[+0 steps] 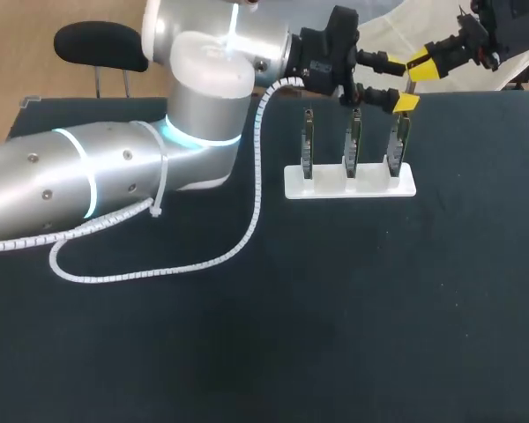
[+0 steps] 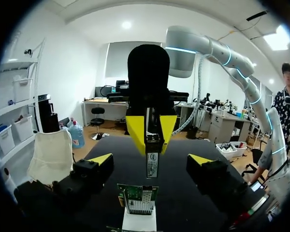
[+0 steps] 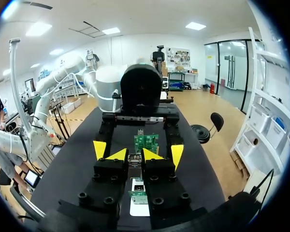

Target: Pick up the optical module with the left hand, and insert it into the network port with the right hand.

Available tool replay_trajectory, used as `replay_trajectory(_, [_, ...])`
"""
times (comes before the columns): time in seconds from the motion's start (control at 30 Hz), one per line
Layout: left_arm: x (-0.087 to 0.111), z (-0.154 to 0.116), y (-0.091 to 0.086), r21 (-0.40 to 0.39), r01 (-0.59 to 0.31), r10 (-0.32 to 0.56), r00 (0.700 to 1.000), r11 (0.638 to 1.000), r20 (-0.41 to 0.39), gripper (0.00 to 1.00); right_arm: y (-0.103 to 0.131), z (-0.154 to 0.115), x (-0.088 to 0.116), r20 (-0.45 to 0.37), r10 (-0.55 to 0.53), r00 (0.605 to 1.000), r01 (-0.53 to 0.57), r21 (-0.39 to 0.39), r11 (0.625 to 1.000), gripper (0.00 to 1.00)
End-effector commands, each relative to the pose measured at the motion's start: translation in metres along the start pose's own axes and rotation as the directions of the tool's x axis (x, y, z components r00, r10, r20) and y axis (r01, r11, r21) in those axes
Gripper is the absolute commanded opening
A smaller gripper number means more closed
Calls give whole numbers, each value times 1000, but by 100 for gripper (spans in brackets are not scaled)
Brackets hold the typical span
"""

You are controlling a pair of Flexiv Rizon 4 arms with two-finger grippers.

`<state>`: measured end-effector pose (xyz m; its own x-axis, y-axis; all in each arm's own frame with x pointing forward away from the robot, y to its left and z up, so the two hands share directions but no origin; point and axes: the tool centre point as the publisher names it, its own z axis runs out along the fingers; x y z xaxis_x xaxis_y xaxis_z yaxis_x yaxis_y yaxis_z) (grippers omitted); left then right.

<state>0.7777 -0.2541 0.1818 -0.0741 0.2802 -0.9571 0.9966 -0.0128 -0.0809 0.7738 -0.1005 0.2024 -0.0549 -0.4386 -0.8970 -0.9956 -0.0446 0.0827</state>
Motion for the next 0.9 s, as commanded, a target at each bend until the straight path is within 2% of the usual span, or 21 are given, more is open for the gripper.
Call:
replay_trajectory(0.03, [-2, -6, -1, -8, 12, -13, 999, 1000, -43, 100, 2, 1, 0, 0, -3, 1000, 3, 6, 1000, 0])
replay_trajectory(0.17, [5, -11, -1, -18, 27, -28, 997, 999, -68, 100, 1, 1, 0, -1, -4, 1000, 4, 5, 1000, 0])
replay_trajectory(0.37, [8, -14, 0, 2, 5, -4, 975, 1000, -220, 100, -1, 0, -1, -4, -5, 1000, 5, 6, 1000, 0])
replay_trajectory(0.53, [8, -12, 2, 26, -8, 16, 952, 1000, -307, 100, -2, 0, 0, -6, -3, 1000, 3, 6, 1000, 0])
replay_trajectory(0.9, [17, -9, 2, 37, 20, -6, 944, 999, -331, 100, -6, 0, -1, -9, -1, 1000, 1, 0, 1000, 0])
